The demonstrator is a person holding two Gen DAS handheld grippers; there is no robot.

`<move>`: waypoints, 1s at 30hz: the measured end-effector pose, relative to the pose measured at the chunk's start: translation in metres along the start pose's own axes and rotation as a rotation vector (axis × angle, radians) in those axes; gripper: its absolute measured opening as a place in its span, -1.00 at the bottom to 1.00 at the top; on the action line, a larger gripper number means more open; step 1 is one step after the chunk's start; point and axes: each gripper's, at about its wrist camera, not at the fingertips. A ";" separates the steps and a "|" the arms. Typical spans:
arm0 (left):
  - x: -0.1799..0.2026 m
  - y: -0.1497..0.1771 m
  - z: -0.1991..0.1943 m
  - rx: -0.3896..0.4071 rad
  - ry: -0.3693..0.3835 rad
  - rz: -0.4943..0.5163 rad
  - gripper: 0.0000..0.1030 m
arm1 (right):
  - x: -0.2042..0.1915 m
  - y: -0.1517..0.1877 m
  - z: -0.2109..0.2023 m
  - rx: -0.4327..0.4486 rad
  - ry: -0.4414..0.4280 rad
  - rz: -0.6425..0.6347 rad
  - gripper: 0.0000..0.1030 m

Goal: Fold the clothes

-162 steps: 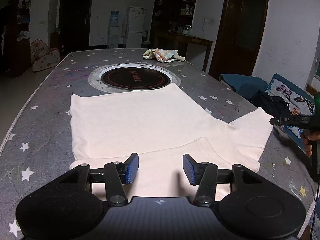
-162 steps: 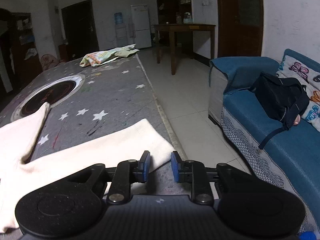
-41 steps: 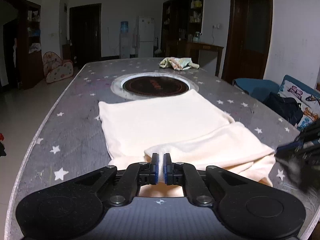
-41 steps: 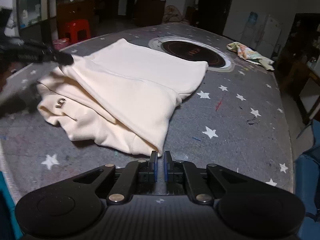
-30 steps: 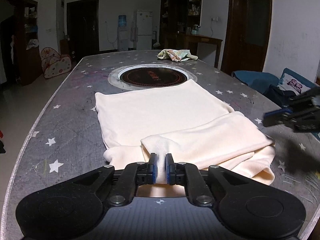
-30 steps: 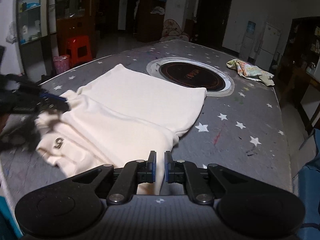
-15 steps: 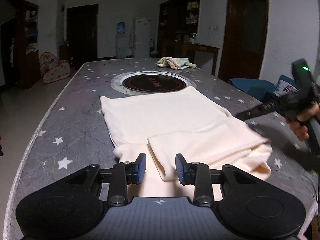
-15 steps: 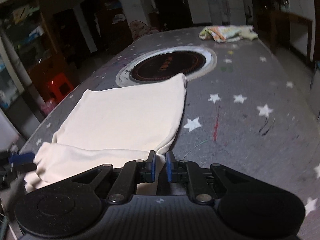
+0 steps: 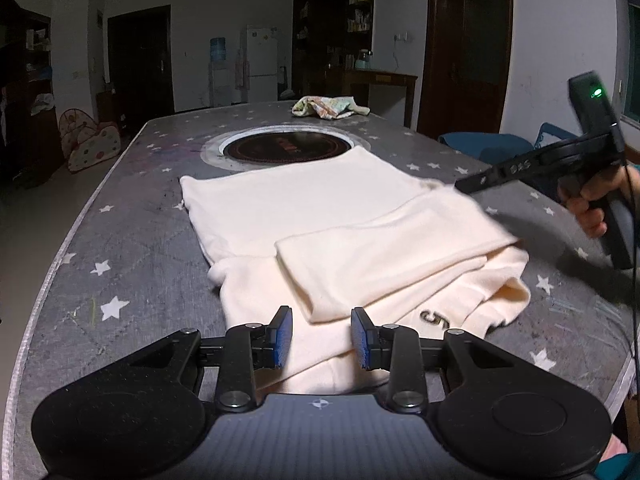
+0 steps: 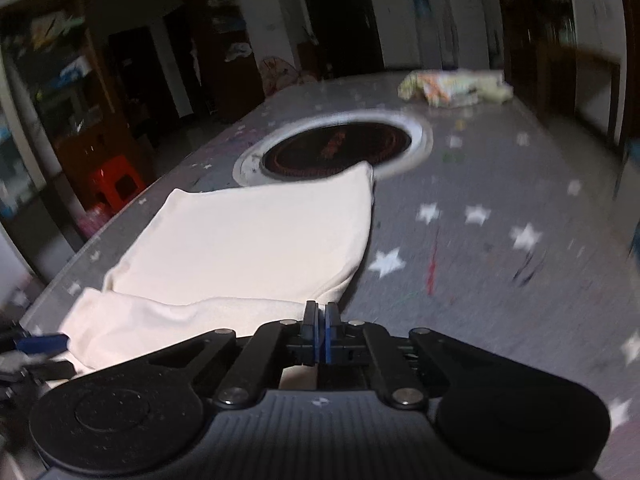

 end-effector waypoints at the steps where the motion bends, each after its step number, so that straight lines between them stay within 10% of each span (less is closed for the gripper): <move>1: 0.000 0.001 0.001 -0.004 -0.001 0.001 -0.32 | -0.002 0.000 -0.002 0.011 0.019 -0.027 -0.97; 14: -0.005 0.002 0.004 -0.017 -0.005 0.022 -0.30 | 0.008 0.014 0.008 -0.034 0.181 -0.077 -1.00; 30: 0.011 -0.034 0.022 0.047 0.077 0.009 -0.34 | -0.023 0.009 0.012 -0.032 0.013 -0.121 -0.96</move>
Point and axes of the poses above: each gripper's, at about its wrist camera, not at the fingertips, and z roughly the way its jaws point, x to its right, y to its underside, and after that the axes turned 6 degrees about x, right-handed
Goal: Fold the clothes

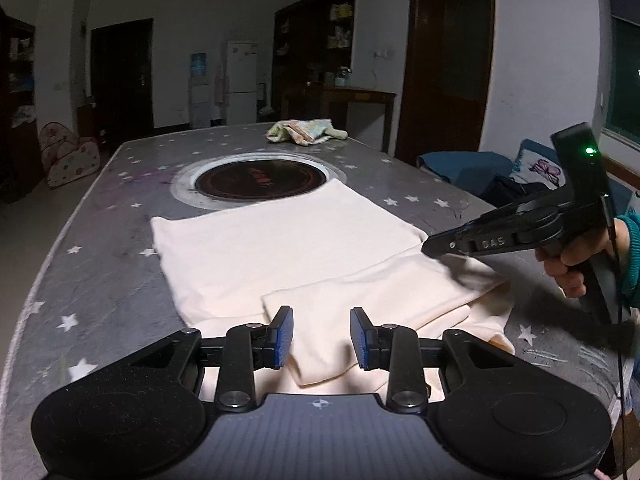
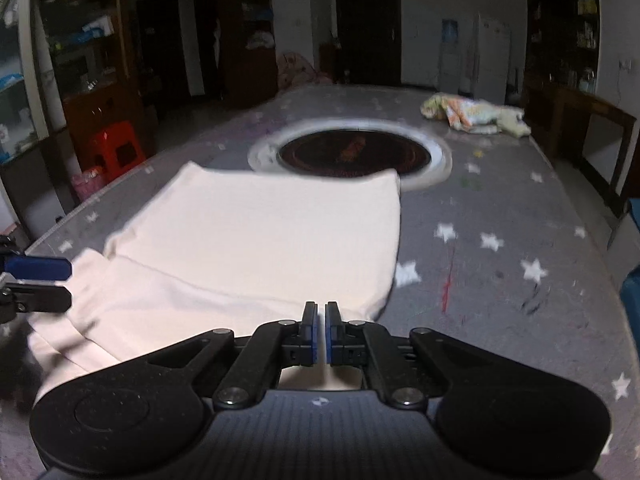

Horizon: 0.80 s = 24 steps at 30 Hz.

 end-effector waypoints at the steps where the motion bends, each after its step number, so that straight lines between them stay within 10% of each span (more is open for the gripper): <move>1: 0.000 0.002 0.005 -0.016 0.000 0.002 -0.34 | 0.002 0.001 0.001 -0.004 -0.002 0.008 -0.96; 14: -0.006 0.008 0.002 -0.013 -0.032 0.004 -0.32 | -0.003 0.011 -0.017 -0.021 -0.035 -0.038 -0.84; 24: -0.050 0.010 0.009 -0.027 -0.098 -0.207 -0.28 | -0.008 0.014 -0.020 -0.026 -0.044 -0.059 -0.59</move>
Point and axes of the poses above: each gripper's, at about its wrist camera, not at the fingertips, and z roughly the way its jaws point, x to its right, y to its underside, and after that the axes turned 6 degrees about x, right-handed
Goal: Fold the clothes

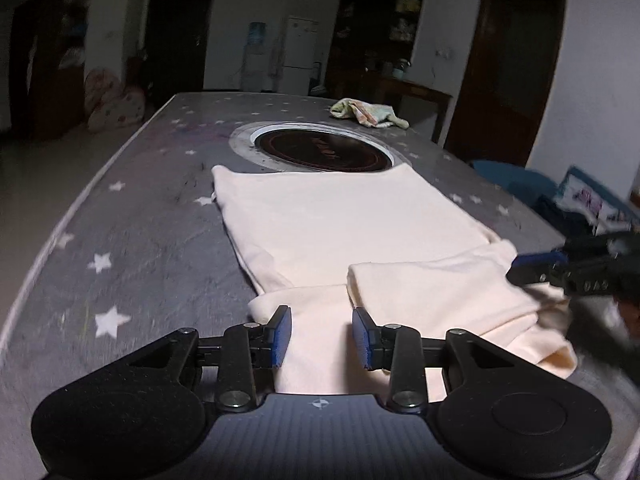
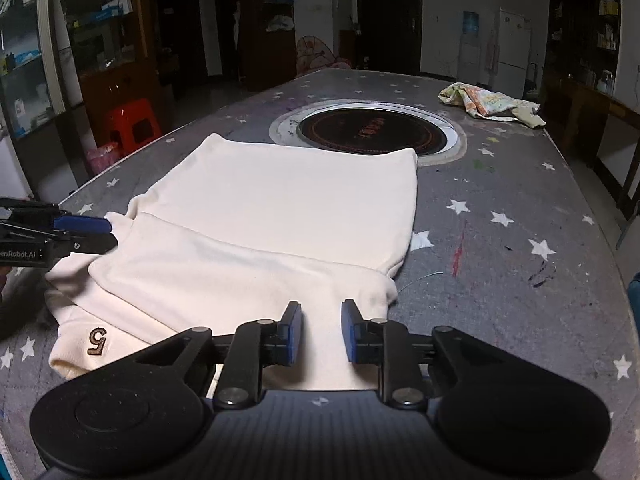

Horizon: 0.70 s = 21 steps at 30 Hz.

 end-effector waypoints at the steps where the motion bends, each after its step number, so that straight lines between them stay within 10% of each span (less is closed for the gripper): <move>1: 0.000 -0.001 -0.003 0.013 0.005 -0.008 -0.24 | 0.000 0.000 0.000 0.000 -0.001 0.001 -0.59; 21: 0.040 0.003 0.001 -0.010 0.098 0.155 -0.17 | -0.030 0.000 -0.012 -0.020 -0.095 -0.138 -0.46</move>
Point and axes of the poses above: each gripper's, at about its wrist camera, not at the fingertips, and z roughly the way its jaws point, x to its right, y to its underside, and after that the axes turned 6 degrees about x, right-handed
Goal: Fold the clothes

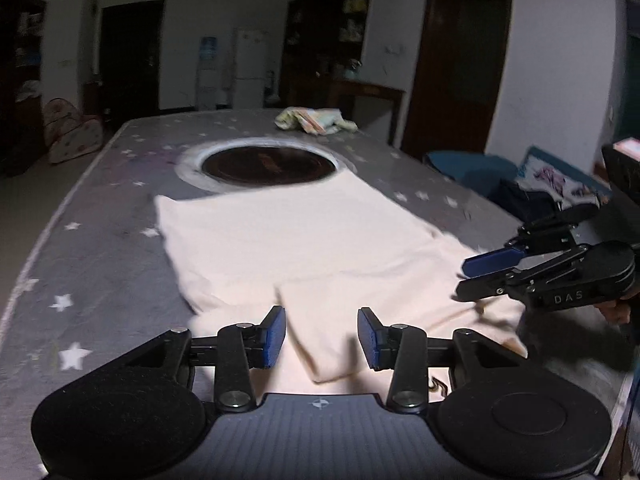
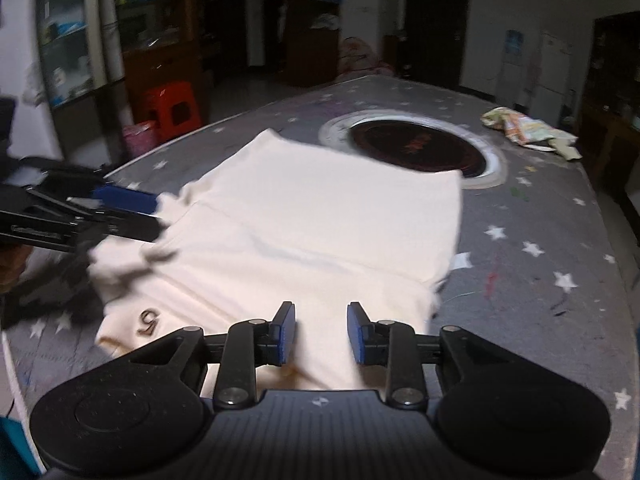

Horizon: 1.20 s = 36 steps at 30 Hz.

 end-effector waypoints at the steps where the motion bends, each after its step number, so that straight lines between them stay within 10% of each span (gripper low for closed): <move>1: 0.003 0.004 0.004 -0.014 -0.004 0.015 -0.17 | -0.003 0.003 0.002 -0.010 -0.005 -0.012 -0.46; 14: 0.008 0.012 -0.005 -0.031 -0.040 0.040 -0.23 | -0.014 0.008 -0.005 -0.003 -0.020 -0.056 -0.40; 21: 0.014 0.007 -0.010 -0.013 -0.032 0.039 -0.85 | -0.025 0.005 -0.010 0.019 -0.076 -0.090 -0.39; 36: 0.015 -0.014 -0.035 0.032 0.009 0.016 -0.86 | -0.031 0.004 -0.011 0.026 -0.108 -0.112 -0.42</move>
Point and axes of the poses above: each gripper's, at about its wrist camera, not at the fingertips, and z roughly the way its jaws point, x to its right, y to its underside, and after that the axes turned 6 degrees about x, right-handed
